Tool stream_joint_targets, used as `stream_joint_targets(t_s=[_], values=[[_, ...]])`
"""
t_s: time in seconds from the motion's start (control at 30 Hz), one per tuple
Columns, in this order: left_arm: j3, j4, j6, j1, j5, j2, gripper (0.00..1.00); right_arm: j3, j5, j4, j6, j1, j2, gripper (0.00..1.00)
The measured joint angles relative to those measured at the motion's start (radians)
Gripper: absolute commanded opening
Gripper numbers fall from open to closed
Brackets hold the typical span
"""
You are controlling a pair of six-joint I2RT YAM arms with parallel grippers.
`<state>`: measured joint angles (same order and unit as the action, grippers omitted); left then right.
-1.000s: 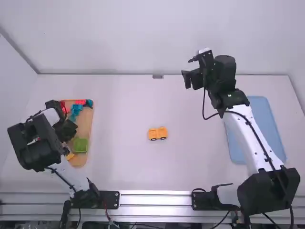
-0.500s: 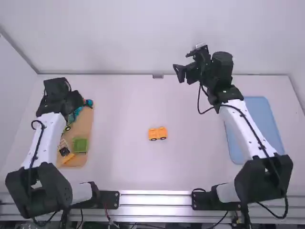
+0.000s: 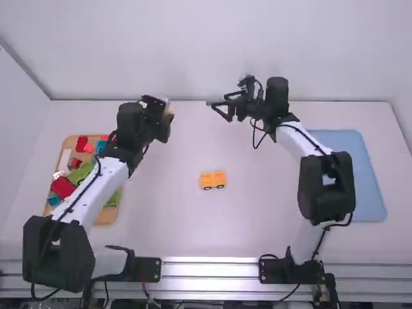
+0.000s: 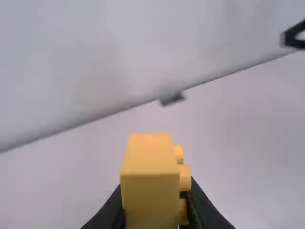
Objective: Assemble lego blocks to make yellow taxi
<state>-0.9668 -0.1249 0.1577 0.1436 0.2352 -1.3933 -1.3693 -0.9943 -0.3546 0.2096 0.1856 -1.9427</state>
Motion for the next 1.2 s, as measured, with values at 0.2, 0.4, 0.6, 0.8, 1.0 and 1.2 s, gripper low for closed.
stream_joint_targets(t_s=[0.2,0.4,0.6,0.8,1.0,1.2], values=[[0.088,-0.230,0.030,0.061,0.060,-0.043,0.08,-0.008,-0.091,-0.077,0.087,0.042,-0.043,0.98],[0.102,-0.301,0.037,0.089,0.076,-0.100,0.07,-0.009,-0.122,-0.097,0.111,0.110,-0.045,0.99],[0.102,-0.336,0.021,0.090,0.079,-0.118,0.07,-0.010,-0.117,-0.043,0.121,0.144,-0.044,0.87],[0.102,-0.281,0.044,0.090,0.079,-0.120,0.04,-0.010,-0.112,-0.003,0.124,0.148,-0.045,0.77],[0.102,-0.236,0.072,0.095,0.080,-0.125,0.04,-0.011,-0.105,0.085,0.112,0.148,-0.045,0.78],[0.102,-0.227,0.113,0.148,0.060,-0.125,0.02,-0.011,-0.099,0.125,0.090,0.154,-0.045,0.77]])
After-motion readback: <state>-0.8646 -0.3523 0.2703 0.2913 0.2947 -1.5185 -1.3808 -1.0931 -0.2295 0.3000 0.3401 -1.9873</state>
